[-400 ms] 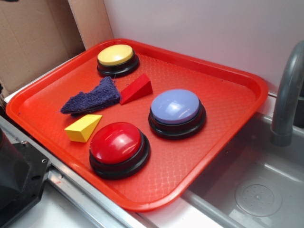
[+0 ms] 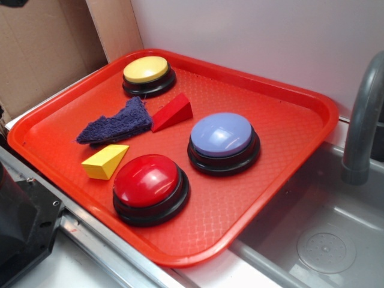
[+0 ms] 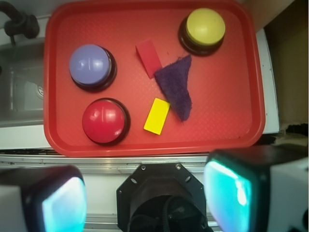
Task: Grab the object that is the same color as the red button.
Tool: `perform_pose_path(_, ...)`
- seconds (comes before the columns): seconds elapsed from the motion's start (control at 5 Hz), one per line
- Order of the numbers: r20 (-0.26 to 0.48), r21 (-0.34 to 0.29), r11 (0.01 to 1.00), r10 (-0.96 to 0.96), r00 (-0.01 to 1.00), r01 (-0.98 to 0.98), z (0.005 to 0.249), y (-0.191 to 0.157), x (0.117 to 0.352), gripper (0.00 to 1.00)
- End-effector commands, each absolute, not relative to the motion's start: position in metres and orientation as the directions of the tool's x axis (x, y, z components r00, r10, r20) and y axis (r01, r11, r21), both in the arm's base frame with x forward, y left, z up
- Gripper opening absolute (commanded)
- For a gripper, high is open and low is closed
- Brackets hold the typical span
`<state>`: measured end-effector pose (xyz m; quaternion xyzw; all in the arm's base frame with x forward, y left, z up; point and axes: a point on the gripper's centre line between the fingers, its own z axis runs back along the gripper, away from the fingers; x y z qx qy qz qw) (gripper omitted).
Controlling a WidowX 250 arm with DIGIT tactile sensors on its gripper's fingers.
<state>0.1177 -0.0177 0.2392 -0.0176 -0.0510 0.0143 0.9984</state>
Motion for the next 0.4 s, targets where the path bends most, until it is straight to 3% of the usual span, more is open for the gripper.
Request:
perform_pose_path(0.0, 0.163, -0.041, 0.999, -0.014, 0.986, 0.021, 0.222, -0.011, 0.145, 1.00)
perform_pose_path(0.2, 0.200, -0.031, 1.000, 0.007, 0.980, -0.001, 0.210, -0.012, 0.154, 1.00)
